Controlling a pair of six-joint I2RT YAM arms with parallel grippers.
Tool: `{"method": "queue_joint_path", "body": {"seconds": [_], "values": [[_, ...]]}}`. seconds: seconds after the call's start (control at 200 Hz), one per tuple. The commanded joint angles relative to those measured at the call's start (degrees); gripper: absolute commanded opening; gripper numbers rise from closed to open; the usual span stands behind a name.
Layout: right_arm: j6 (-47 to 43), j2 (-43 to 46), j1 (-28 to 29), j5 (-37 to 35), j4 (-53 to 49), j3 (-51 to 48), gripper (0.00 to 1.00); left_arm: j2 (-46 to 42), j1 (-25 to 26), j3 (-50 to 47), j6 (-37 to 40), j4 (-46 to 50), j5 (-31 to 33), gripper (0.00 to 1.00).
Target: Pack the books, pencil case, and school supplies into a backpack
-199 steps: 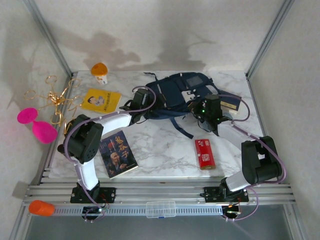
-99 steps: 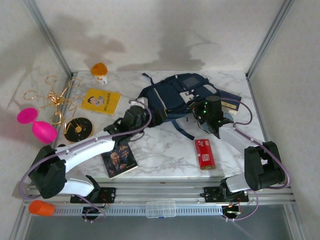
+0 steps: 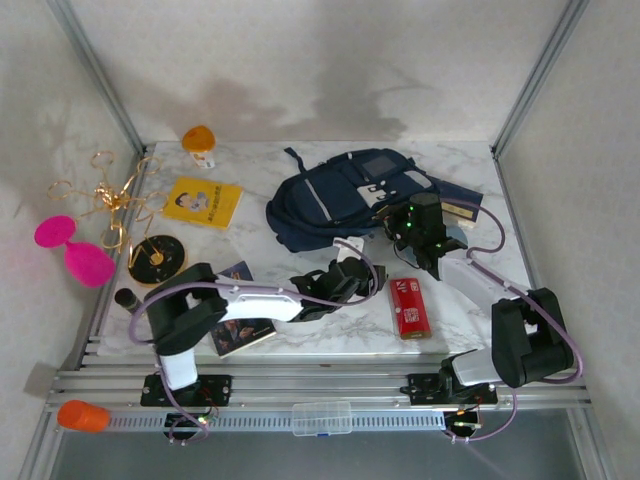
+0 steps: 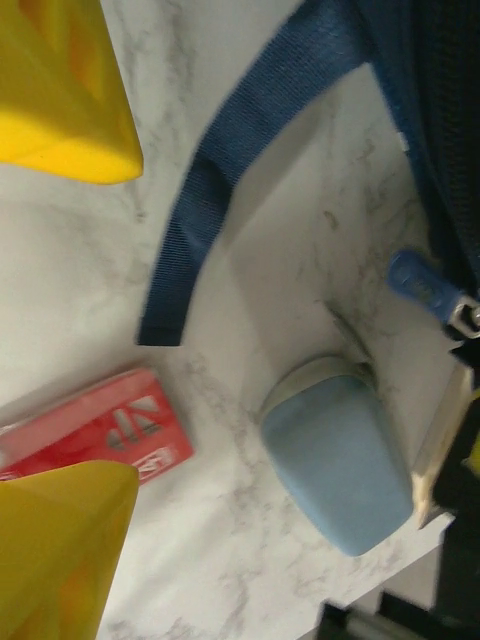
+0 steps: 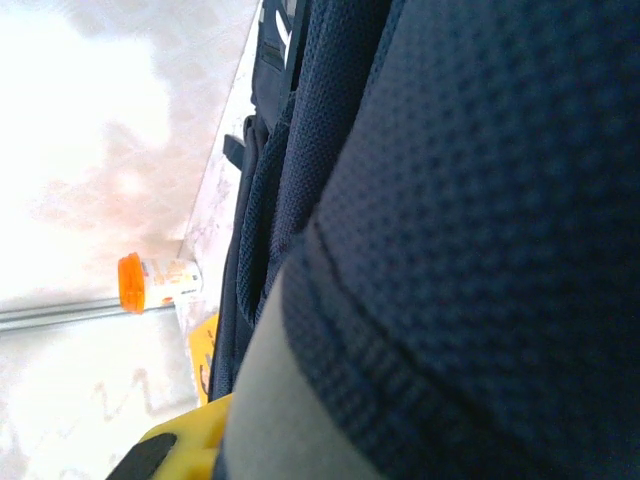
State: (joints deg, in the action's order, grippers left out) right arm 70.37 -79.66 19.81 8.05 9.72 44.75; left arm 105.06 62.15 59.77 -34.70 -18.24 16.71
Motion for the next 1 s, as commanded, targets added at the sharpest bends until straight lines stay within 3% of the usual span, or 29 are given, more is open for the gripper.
{"method": "queue_joint_path", "body": {"seconds": [0.0, 0.135, 0.476, 0.726, 0.811, 0.996], "values": [[1.09, 2.84, 0.71, 0.89, 3.67, 0.25, 0.0, 3.9, -0.54, 2.92, 2.14, -7.75, 8.64, 0.71], [1.17, 3.09, 0.78, 0.94, 3.52, 0.25, 0.0, 7.91, -1.42, 5.1, 1.65, -9.27, 14.42, 0.68], [0.91, 3.75, 0.91, 0.55, 3.34, -0.6, 0.0, 13.77, -4.32, 11.97, 5.98, -11.21, 10.06, 0.58], [0.74, 3.41, 0.93, 0.89, 3.16, -0.63, 0.0, 15.19, -5.64, 14.86, 7.2, -9.87, 10.11, 0.37], [0.65, 3.51, 0.93, 0.74, 3.03, -0.63, 0.0, 14.62, -5.81, 14.42, 7.73, -10.53, 9.6, 0.23], [0.23, 3.33, 0.88, 0.3, 2.78, -0.22, 0.0, 13.01, -5.81, 13.46, 8.35, -11.3, 7.25, 0.03]]}}
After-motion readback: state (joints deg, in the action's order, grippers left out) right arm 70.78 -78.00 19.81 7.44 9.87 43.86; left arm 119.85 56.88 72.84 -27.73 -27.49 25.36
